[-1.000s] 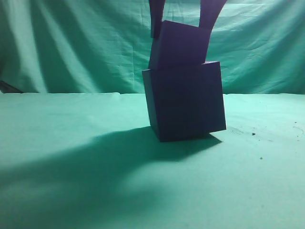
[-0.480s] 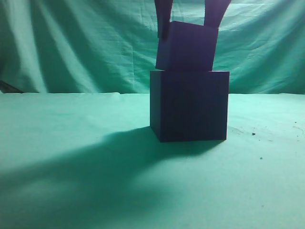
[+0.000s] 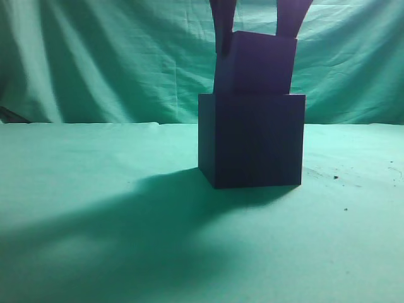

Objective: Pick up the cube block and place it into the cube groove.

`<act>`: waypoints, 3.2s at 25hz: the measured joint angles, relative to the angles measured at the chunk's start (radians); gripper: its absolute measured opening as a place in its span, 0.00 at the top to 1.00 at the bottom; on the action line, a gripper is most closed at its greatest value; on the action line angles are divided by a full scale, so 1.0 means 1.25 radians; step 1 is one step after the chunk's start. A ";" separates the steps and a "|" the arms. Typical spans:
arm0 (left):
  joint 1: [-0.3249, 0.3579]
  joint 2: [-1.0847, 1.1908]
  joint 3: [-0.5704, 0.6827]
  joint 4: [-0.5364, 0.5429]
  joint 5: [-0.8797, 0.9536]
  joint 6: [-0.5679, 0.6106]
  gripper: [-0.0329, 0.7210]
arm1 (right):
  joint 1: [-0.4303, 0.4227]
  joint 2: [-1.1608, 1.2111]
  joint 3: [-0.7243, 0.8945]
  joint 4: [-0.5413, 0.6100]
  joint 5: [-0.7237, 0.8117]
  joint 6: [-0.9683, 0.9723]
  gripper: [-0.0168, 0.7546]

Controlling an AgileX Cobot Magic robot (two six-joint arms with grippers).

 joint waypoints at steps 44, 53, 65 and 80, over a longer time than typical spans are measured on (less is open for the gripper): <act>0.000 0.000 0.000 0.000 0.000 0.000 0.96 | 0.000 -0.463 0.132 -0.002 0.020 -0.046 0.98; 0.000 0.000 0.000 0.000 0.000 0.000 0.96 | 0.000 -0.720 0.398 0.001 -0.065 -0.095 0.98; 0.000 0.000 0.000 0.000 0.000 0.000 0.96 | 0.000 -1.010 0.534 0.154 -0.152 -0.247 0.98; 0.000 0.000 0.000 0.000 0.000 0.000 0.96 | -0.189 -1.234 0.770 0.033 -0.471 -0.354 0.98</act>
